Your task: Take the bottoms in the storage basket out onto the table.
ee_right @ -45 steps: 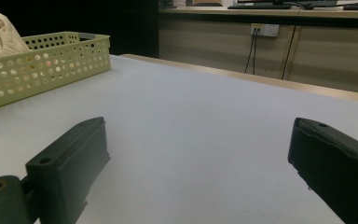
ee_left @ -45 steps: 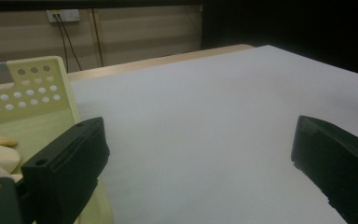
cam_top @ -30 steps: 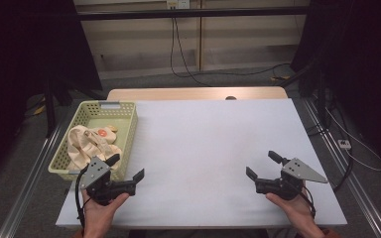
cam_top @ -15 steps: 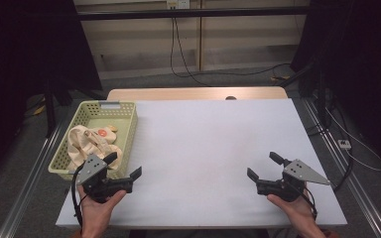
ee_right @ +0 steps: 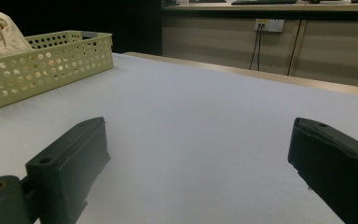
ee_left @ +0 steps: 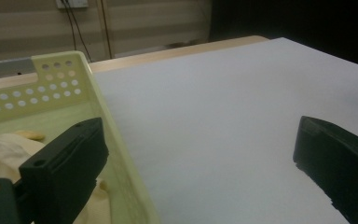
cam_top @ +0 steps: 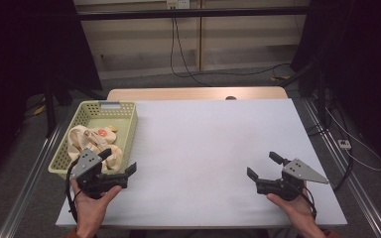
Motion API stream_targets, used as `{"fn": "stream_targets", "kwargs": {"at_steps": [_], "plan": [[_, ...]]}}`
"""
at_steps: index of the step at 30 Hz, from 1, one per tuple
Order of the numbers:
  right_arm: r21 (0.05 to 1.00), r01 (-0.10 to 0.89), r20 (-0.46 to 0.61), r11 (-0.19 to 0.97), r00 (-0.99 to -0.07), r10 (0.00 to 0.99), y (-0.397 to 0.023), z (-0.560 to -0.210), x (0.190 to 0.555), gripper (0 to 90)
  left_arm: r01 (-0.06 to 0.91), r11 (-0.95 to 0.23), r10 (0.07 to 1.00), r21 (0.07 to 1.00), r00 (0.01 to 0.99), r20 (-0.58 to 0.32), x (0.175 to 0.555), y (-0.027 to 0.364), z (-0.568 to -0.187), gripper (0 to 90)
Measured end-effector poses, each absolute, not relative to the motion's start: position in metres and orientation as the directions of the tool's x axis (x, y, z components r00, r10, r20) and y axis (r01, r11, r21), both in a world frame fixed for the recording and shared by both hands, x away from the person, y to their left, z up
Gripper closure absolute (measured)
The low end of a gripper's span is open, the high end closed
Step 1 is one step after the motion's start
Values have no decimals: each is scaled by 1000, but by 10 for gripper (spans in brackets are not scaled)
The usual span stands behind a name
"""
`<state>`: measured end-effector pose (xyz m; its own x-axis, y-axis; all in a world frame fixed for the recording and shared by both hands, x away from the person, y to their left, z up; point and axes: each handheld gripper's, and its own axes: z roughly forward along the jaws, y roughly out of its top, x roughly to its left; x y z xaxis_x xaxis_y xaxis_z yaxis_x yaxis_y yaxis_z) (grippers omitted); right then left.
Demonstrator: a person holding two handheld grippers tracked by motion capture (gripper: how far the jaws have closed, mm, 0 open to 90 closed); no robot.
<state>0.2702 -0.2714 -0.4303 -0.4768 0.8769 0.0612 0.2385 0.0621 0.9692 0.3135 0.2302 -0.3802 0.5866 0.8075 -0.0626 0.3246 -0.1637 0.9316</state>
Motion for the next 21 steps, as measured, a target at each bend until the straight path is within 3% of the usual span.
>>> {"fn": "stream_targets", "kwargs": {"at_steps": [21], "plan": [[970,236,61,63,-486,872,-267,-428,268,42,272,-167,825,948,565,-16,305,260,-355,37]]}}
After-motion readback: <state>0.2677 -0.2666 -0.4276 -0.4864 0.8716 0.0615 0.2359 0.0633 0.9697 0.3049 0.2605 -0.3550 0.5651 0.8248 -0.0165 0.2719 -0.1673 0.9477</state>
